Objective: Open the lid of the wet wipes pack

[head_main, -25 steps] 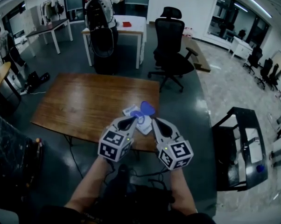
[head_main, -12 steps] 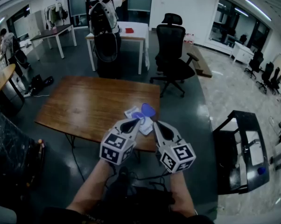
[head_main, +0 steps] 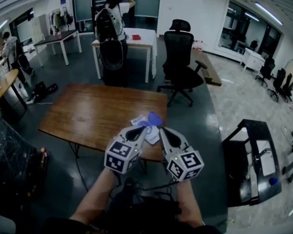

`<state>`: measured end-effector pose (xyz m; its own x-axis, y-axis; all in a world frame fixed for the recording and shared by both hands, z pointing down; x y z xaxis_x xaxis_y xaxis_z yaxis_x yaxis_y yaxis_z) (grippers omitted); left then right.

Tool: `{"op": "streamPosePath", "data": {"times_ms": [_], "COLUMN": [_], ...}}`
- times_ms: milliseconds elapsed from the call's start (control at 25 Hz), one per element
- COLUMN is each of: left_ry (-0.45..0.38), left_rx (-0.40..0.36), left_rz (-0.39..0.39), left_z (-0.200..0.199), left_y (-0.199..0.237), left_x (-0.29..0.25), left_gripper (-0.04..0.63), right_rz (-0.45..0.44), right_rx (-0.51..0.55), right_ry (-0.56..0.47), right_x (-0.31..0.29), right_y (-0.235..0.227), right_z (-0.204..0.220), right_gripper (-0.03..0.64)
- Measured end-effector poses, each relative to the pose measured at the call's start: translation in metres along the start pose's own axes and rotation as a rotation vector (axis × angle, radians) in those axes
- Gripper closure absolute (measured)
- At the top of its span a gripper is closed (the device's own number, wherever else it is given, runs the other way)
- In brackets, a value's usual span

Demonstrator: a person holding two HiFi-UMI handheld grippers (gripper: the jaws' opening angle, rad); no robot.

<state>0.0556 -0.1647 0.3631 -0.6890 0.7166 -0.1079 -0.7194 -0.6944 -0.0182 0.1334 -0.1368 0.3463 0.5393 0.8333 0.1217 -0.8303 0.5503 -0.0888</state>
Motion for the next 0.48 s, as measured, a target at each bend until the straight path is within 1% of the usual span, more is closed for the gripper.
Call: {"op": "streamPosePath", "data": {"times_ms": [240, 480], "left_ry": [-0.008, -0.015], "left_rx": [-0.005, -0.004], "left_rz": [-0.003, -0.001], "left_z": [-0.0025, -0.0032], "left_y": [0.0035, 0.0001], "left_x": [0.0030, 0.0055], "left_gripper": [0.591, 0.591], "right_rz": [0.017, -0.008], "right_rx": [0.005, 0.010], "right_ry": [0.001, -0.006], "right_x": [-0.0027, -0.0016], "right_y": [0.0036, 0.0055], "right_z": [-0.0049, -0.0026], "right_gripper": [0.607, 0.607]}}
Point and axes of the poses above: the fingertips, and each gripper's own axes: x backward along the fingers, y to its left, z out of its underside, the point moved 2 cm from there along x, backward along the fingers, and after that the axes turned 3 degrees about -y, right-handed, at the moved point
